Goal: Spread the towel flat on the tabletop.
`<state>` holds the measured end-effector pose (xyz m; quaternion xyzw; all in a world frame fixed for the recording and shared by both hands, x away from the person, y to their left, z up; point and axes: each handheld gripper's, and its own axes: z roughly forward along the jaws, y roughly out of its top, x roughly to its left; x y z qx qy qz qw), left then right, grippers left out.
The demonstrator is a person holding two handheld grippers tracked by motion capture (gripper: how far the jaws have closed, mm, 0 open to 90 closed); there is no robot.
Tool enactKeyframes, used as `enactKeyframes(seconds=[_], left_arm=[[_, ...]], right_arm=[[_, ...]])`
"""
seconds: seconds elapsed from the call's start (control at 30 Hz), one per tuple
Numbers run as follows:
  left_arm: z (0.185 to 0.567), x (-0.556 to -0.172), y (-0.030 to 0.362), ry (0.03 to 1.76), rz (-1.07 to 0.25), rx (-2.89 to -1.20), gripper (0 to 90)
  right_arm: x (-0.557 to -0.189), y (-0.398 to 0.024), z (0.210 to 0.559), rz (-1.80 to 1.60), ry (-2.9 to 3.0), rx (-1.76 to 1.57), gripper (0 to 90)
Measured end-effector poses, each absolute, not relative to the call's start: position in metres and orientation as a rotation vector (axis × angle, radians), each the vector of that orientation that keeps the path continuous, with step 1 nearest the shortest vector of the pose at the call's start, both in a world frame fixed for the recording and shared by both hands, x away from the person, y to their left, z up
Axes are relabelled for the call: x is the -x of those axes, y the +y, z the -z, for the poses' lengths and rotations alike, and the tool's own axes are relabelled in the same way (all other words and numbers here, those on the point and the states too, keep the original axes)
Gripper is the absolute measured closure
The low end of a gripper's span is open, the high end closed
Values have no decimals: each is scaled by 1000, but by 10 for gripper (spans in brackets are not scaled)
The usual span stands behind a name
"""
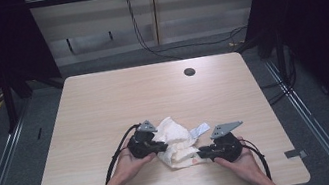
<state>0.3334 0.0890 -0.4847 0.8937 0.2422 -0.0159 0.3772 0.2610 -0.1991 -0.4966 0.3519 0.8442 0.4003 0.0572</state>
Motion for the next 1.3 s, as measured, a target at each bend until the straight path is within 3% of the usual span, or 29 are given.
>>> enactKeyframes(seconds=[0.37, 0.47, 0.5, 0.53, 0.57, 0.73, 0.93, 1.03, 1.3], left_arm=[[483, -313, 130, 640, 39, -2289, 845], [482, -307, 140, 648, 33, -2270, 808], [482, -307, 140, 648, 33, -2270, 791], [478, -308, 140, 657, 9, -2261, 772], [475, -309, 140, 655, 14, -2250, 744], [455, -311, 128, 615, -41, -2209, 688], [447, -309, 90, 513, 0, -2219, 707], [453, -311, 68, 511, 27, -2236, 652], [473, -316, 42, 472, 48, -2340, 710]], right_arm=[[-253, -173, 496, -1244, 2635, -996, 792], [-251, -169, 496, -1224, 2644, -974, 650], [-251, -169, 496, -1224, 2644, -974, 650], [-251, -169, 495, -1233, 2632, -987, 527], [-251, -172, 494, -1246, 2625, -1003, 501], [-252, -187, 489, -1306, 2564, -1052, 476], [-252, -197, 486, -1298, 2517, -1093, 493], [-253, -200, 487, -1284, 2506, -1100, 483], [-255, -200, 489, -1280, 2515, -1105, 471]])
